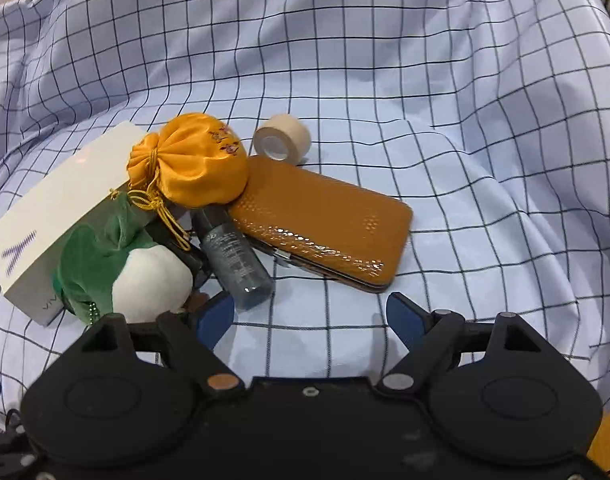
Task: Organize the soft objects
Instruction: 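Move both tools away from the basket toward the item pile, then reach the left tool to the orange pouch while the right tool approaches the tape roll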
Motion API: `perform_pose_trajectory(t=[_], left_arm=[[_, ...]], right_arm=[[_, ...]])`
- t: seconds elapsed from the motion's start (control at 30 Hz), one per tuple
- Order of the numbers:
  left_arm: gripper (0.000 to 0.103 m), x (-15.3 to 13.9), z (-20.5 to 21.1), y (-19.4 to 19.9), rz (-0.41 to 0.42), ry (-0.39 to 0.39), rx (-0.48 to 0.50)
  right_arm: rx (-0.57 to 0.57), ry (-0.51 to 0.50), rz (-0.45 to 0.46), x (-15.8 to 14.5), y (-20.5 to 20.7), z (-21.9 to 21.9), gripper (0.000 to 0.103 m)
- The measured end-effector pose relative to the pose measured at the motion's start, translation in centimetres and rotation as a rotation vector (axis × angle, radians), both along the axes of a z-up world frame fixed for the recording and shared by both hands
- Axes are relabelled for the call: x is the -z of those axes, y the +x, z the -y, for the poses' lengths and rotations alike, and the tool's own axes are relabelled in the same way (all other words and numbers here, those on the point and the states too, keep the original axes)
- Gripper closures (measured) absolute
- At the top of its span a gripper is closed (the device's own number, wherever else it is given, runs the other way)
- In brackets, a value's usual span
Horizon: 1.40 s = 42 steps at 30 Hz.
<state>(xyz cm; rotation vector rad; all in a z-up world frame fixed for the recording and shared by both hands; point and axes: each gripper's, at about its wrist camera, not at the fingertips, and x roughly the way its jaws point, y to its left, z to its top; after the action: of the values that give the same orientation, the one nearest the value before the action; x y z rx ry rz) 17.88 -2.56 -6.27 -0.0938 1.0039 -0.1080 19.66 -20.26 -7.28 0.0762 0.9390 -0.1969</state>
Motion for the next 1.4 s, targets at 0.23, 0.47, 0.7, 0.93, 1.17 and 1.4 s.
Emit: perform_pose_trajectory(t=[0.23,0.47,0.7,0.93,1.17,1.4], left_arm=[[0.006,0.6,-0.3,0.7,-0.026,-0.015,-0.008],[0.006,1.1,-0.4,0.8,-0.046,-0.029,-0.008],[0.006,1.1,-0.4,0.8,-0.045,-0.041,0.002],[0.006,1.1,-0.9,0.7,-0.041,-0.052,-0.003],[0.006,1.3,-1.8,0.7,-0.045,-0.074,-0.027],[0.006,1.2,-2.3,0.5,-0.039,-0.087,-0.041]], right_arm=[[0.096,-0.029,-0.024,1.0,0.8,1.5,0.020],[0.170,0.047,0.004,0.0,0.1,2.7,0.020],[0.188,0.164,0.018,-0.9,1.9,0.9,0.016],[0.231,0.194,0.004,-0.8,4.1,-0.5,0.011],[0.258,0.151,-0.050,0.1,5.6,-1.4,0.011],[0.227,0.188,-0.056,0.0,5.2,-1.5,0.038]])
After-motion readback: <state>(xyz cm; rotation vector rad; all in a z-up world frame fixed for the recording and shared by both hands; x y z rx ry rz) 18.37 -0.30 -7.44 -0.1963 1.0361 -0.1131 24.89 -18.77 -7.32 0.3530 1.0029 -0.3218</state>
